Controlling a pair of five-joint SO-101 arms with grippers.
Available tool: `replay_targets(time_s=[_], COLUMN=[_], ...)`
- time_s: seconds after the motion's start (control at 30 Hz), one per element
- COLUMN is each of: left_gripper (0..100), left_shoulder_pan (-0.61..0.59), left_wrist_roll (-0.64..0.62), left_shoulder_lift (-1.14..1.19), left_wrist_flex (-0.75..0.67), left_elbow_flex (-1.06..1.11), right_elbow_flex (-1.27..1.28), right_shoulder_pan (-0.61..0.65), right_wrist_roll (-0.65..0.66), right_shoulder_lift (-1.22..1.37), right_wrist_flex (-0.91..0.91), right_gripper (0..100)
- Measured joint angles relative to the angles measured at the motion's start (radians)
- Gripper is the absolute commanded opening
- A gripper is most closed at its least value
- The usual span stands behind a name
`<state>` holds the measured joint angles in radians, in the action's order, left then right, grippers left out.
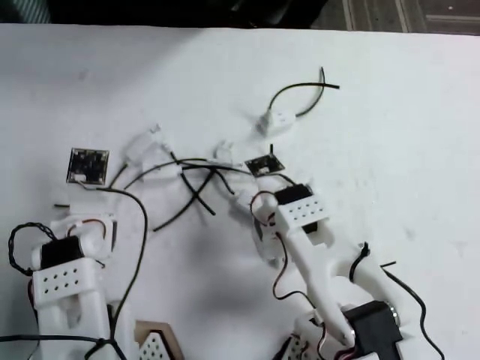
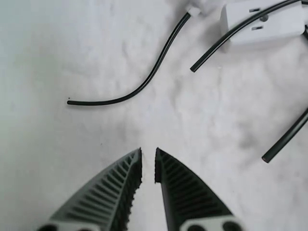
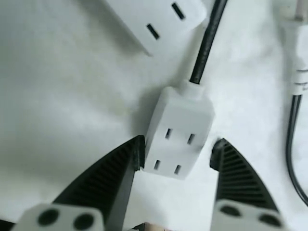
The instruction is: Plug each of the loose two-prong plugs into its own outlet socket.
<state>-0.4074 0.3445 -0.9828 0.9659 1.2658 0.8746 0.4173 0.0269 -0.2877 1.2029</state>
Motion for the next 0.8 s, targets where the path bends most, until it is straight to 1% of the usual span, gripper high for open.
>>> replay_targets(time_s=[0.07, 0.13, 0.27, 0.33, 0.4, 0.5, 0.6, 0.7, 0.8], left_gripper=[7, 7, 7, 7, 7, 7, 7, 7, 7], left_shoulder_pan=[0.000, 0.000, 0.000, 0.000, 0.000, 0.000, 0.000, 0.000, 0.000], left_wrist_roll=[0.000, 0.000, 0.000, 0.000, 0.000, 0.000, 0.000, 0.000, 0.000], left_shoulder_lift=[0.000, 0.000, 0.000, 0.000, 0.000, 0.000, 0.000, 0.000, 0.000], left_wrist_flex=[0.000, 0.000, 0.000, 0.000, 0.000, 0.000, 0.000, 0.000, 0.000], left_elbow_flex=[0.000, 0.000, 0.000, 0.000, 0.000, 0.000, 0.000, 0.000, 0.000], right_elbow_flex=[0.009, 0.009, 0.009, 0.009, 0.009, -0.009, -0.069, -0.146, -0.190], right_shoulder_pan=[0.000, 0.000, -0.003, -0.008, -0.011, -0.023, -0.060, -0.084, -0.098], right_wrist_roll=[0.000, 0.000, 0.000, 0.000, 0.000, 0.000, 0.008, 0.086, 0.190], right_shoulder_lift=[0.000, 0.000, 0.000, 0.000, 0.000, 0.000, 0.000, -0.025, -0.115], right_wrist_flex=[-0.011, -0.012, -0.012, -0.021, -0.023, -0.023, 0.014, 0.091, 0.146], right_gripper=[22.2, 18.2, 1.4, 3.0, 1.4, 1.7, 1.7, 1.7, 1.7])
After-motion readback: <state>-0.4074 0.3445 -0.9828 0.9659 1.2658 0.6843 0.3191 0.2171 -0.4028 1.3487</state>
